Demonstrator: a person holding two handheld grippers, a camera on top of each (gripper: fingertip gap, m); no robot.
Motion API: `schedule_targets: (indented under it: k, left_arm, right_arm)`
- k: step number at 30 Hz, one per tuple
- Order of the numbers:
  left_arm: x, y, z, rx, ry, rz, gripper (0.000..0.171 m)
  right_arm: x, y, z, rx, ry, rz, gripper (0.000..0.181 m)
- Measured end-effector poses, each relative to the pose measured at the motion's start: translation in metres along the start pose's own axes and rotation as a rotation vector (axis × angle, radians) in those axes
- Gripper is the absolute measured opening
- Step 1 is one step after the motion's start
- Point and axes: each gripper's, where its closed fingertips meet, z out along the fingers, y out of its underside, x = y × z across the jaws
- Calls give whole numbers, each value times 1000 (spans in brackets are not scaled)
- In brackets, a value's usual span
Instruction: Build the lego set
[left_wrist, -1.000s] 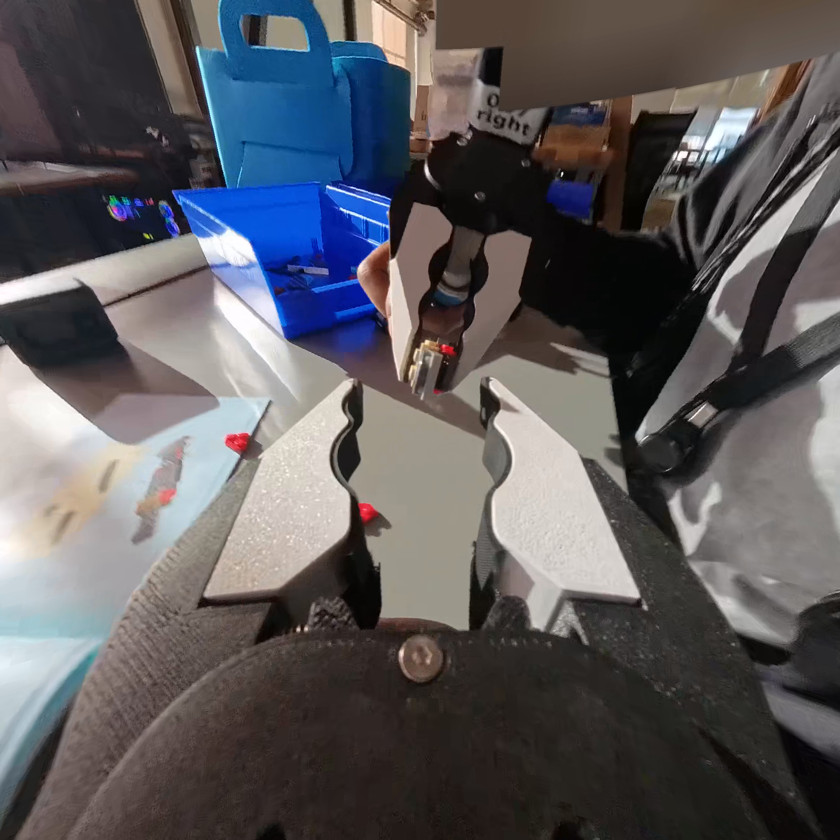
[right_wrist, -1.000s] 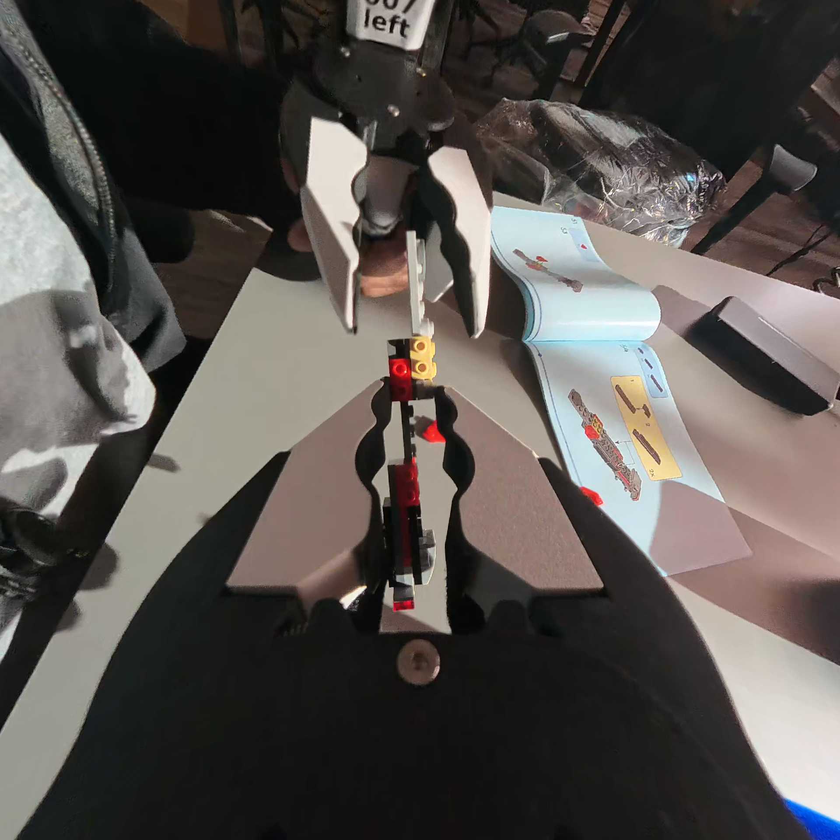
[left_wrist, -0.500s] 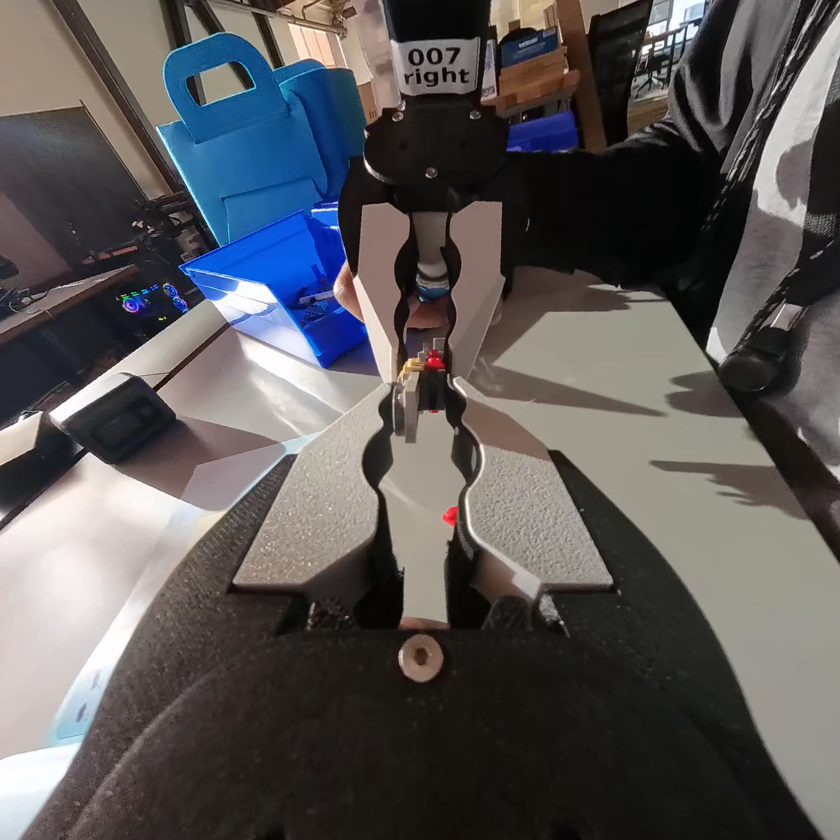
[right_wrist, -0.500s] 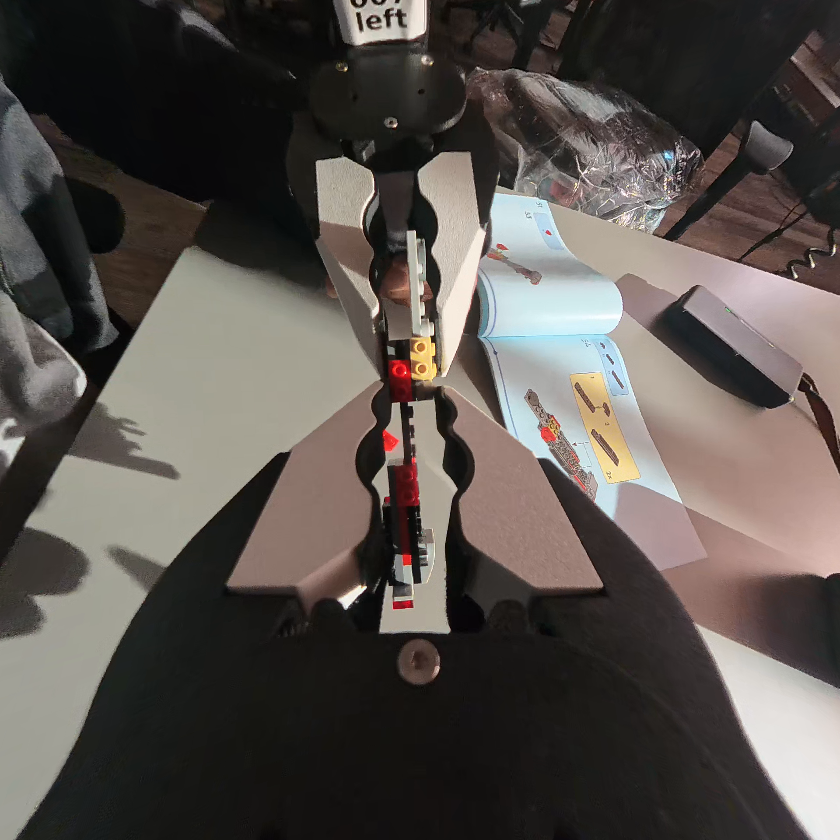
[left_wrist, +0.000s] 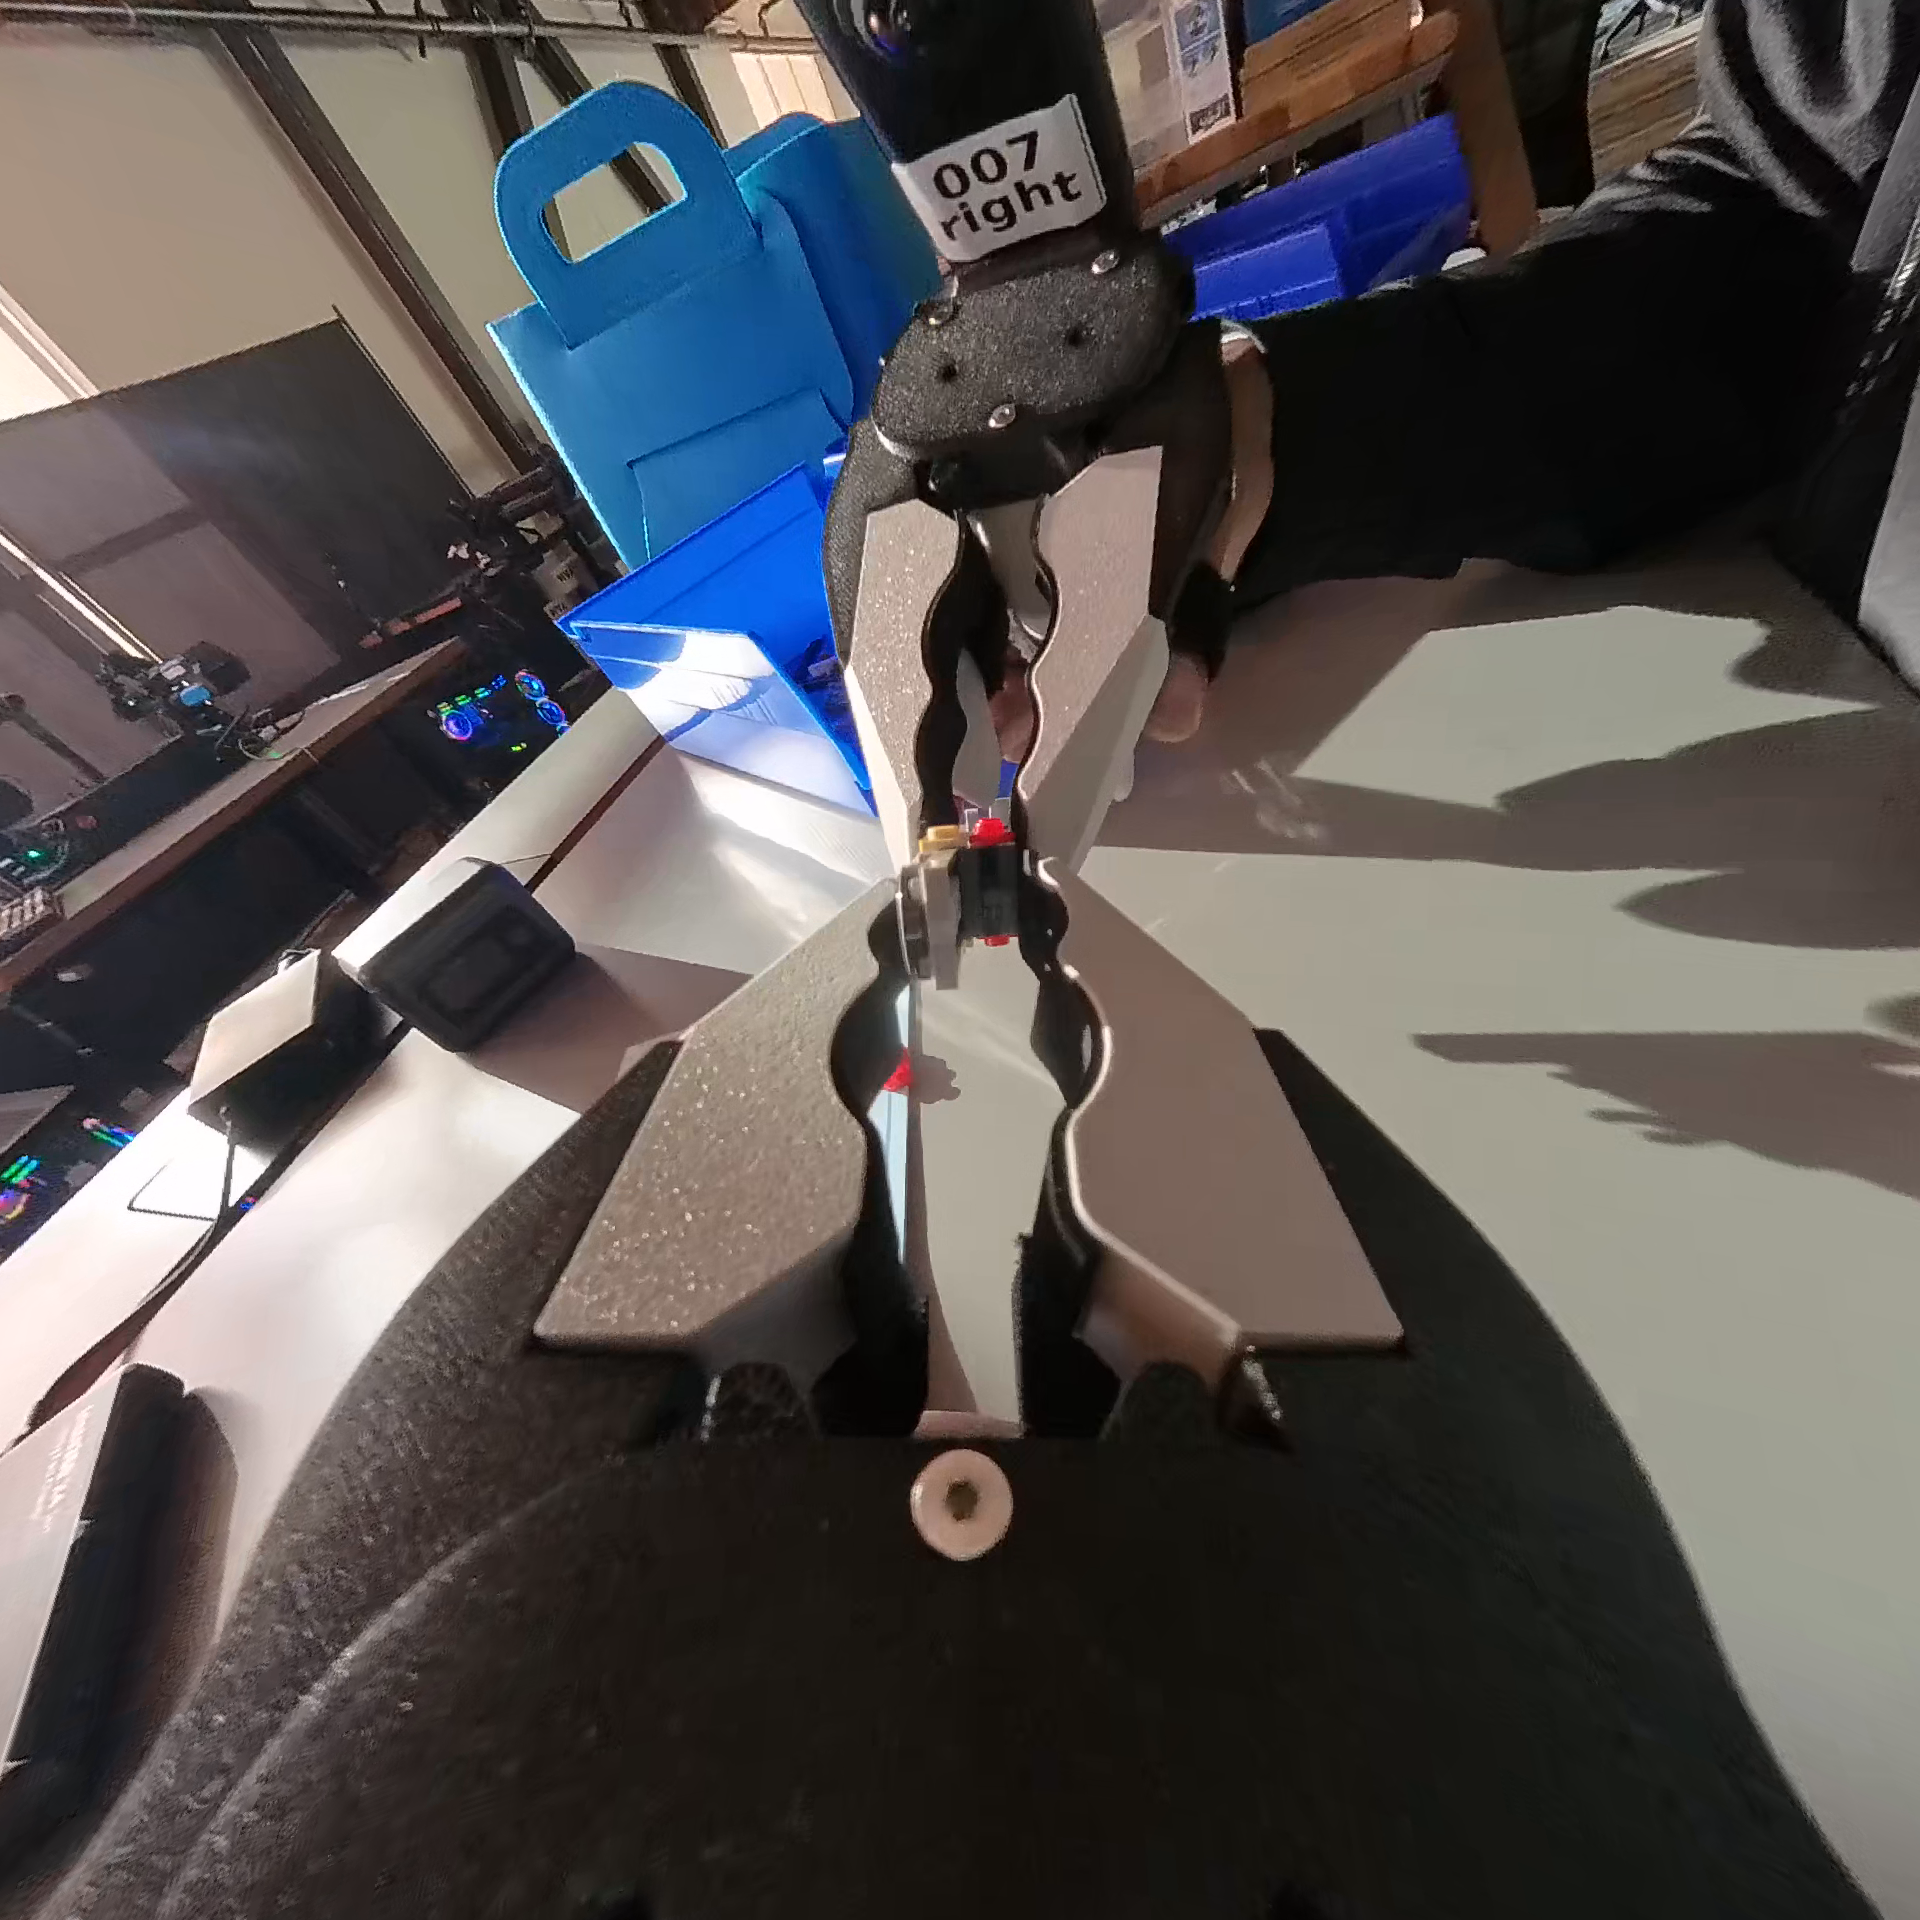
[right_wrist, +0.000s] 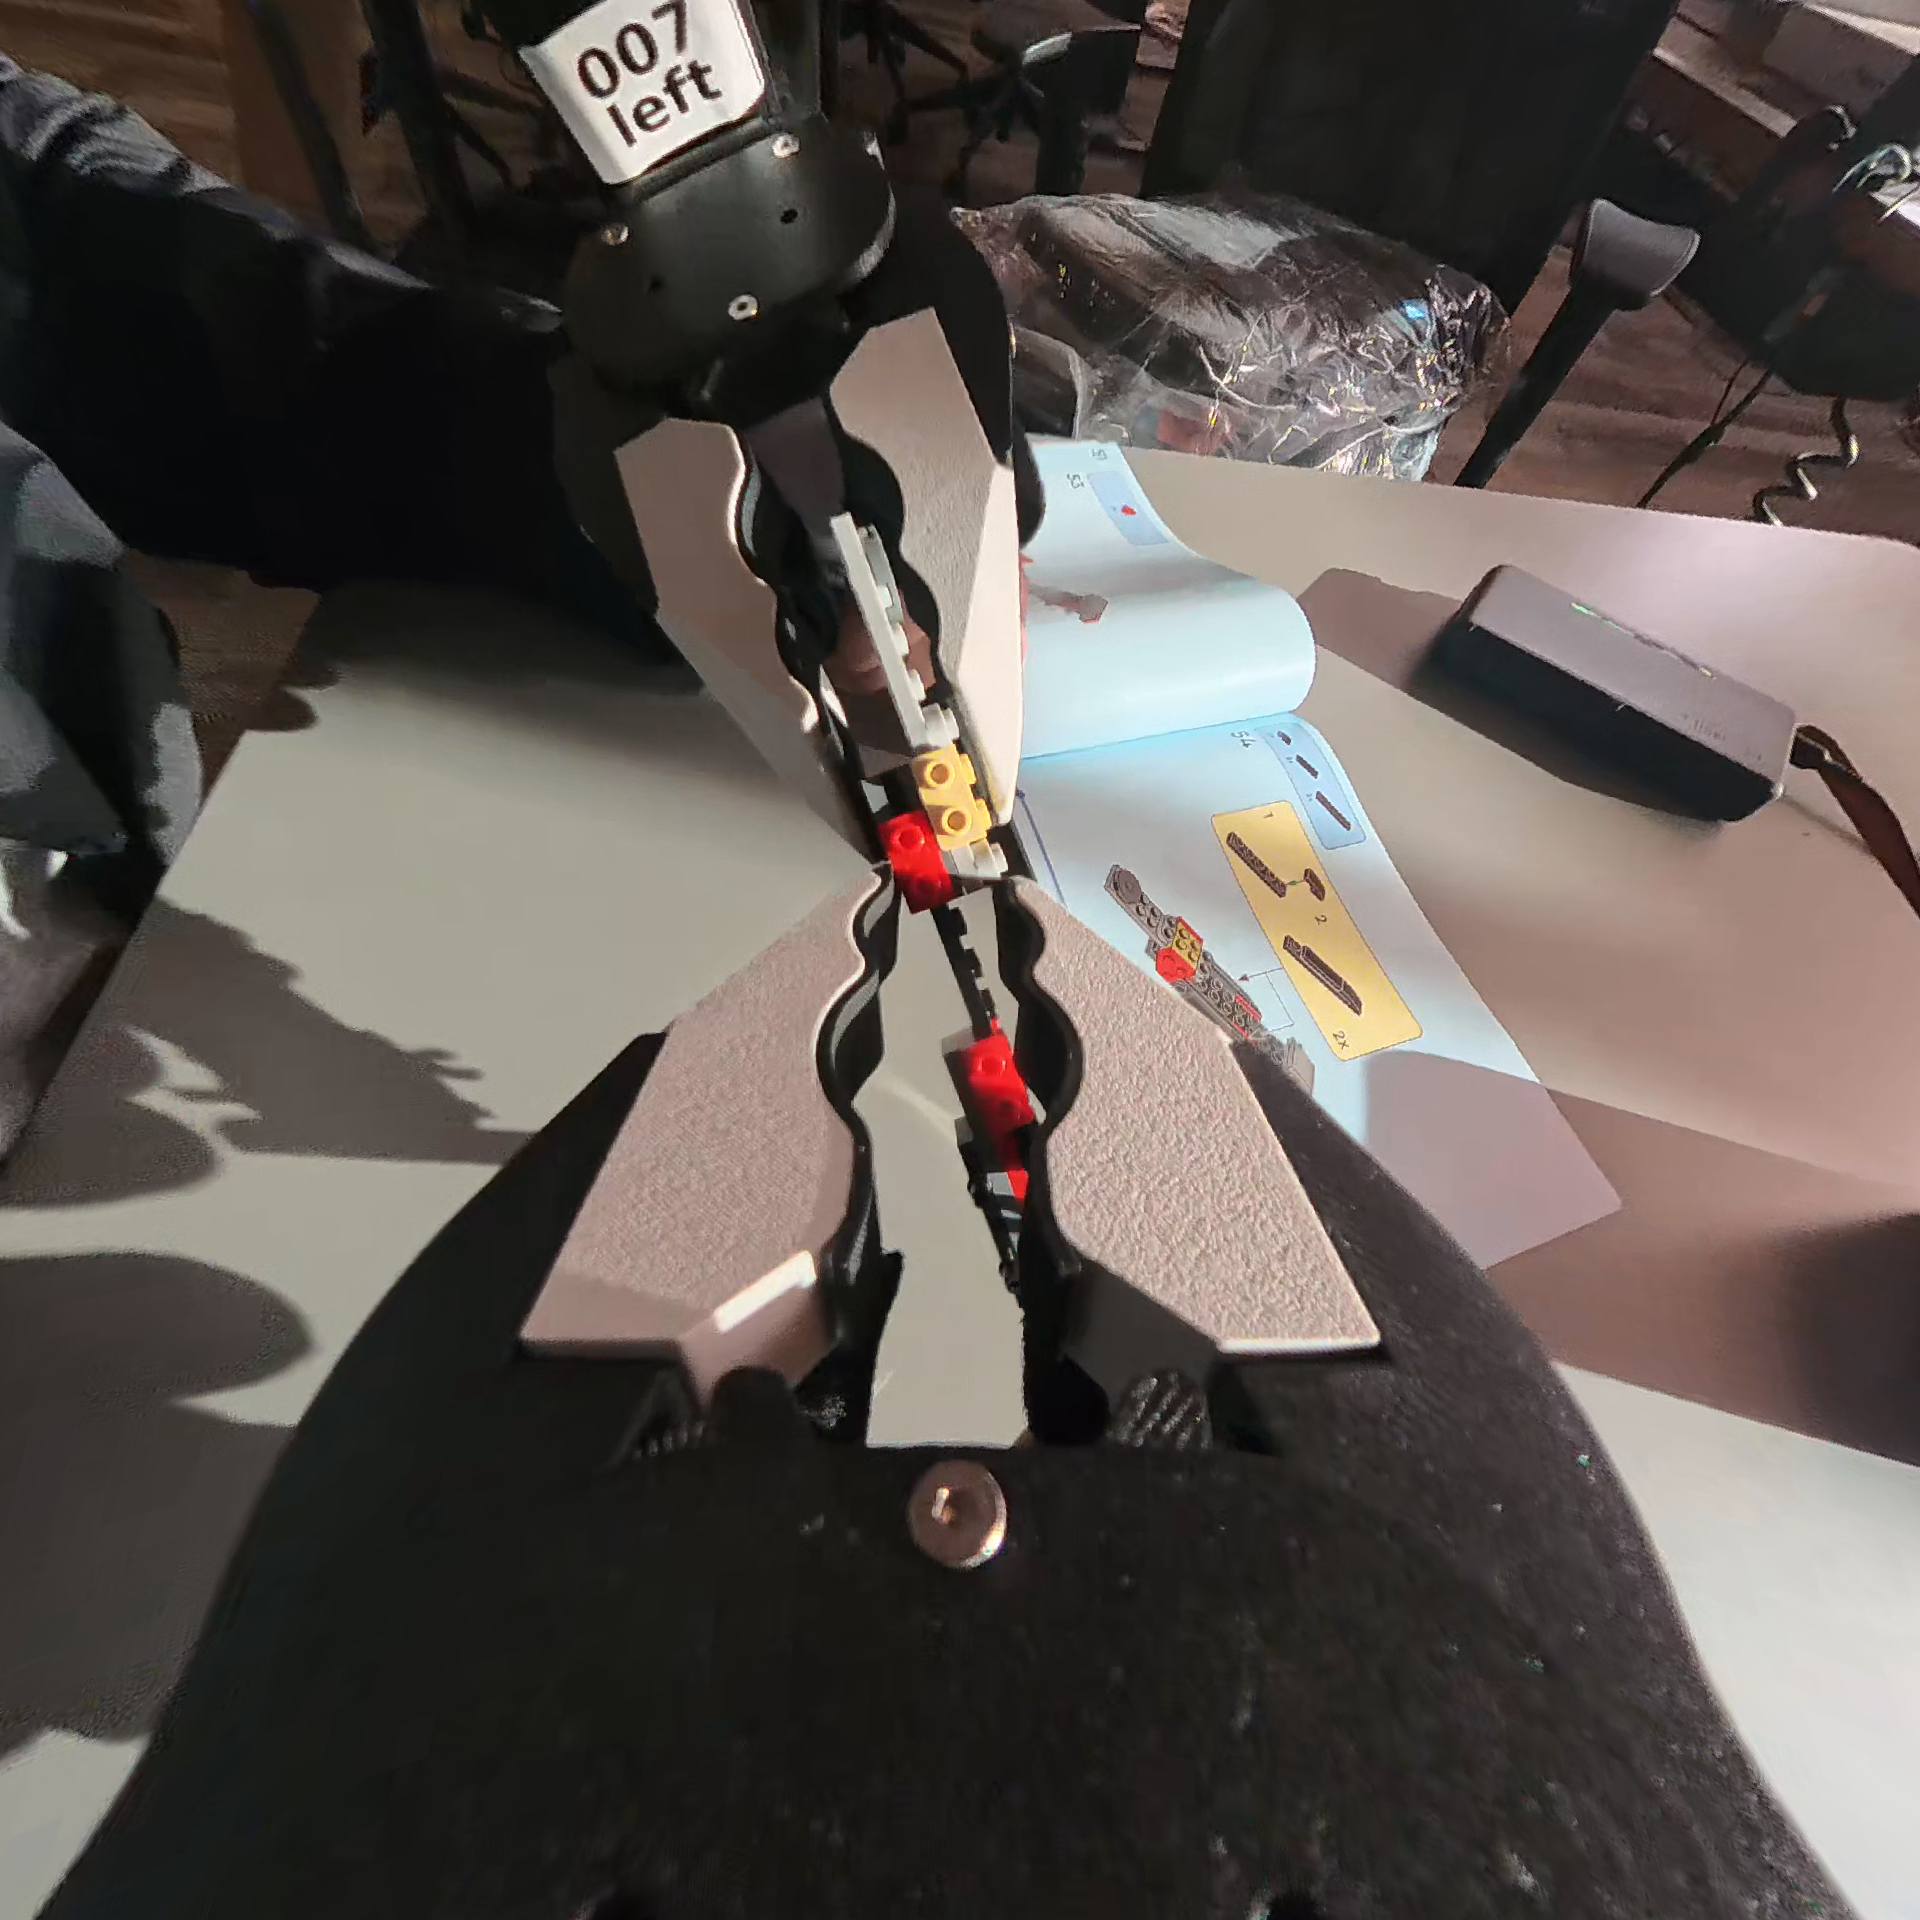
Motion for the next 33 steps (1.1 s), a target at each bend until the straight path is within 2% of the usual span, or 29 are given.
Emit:
schedule_targets:
  k: [5,13,18,25,33]
  left_arm:
    - [-2,7,2,-18,-4,-19,20]
    - [-10,2,-6,12,-49,-54,20]
    - [-24,-4,-22,51,-145,-132,19]
    - [-44,-7,-44,61,-304,-202,19]
    - [-38,-13,-56,116,-357,-287,19]
  right_arm:
    - [5,8,-1,-15,23,22,18]
    - [21,6,-16,22,96,90,23]
    - [39,7,-33,72,158,213,28]
    - [49,44,-14,-99,219,271,25]
    - [62,82,9,-283,330,309,28]
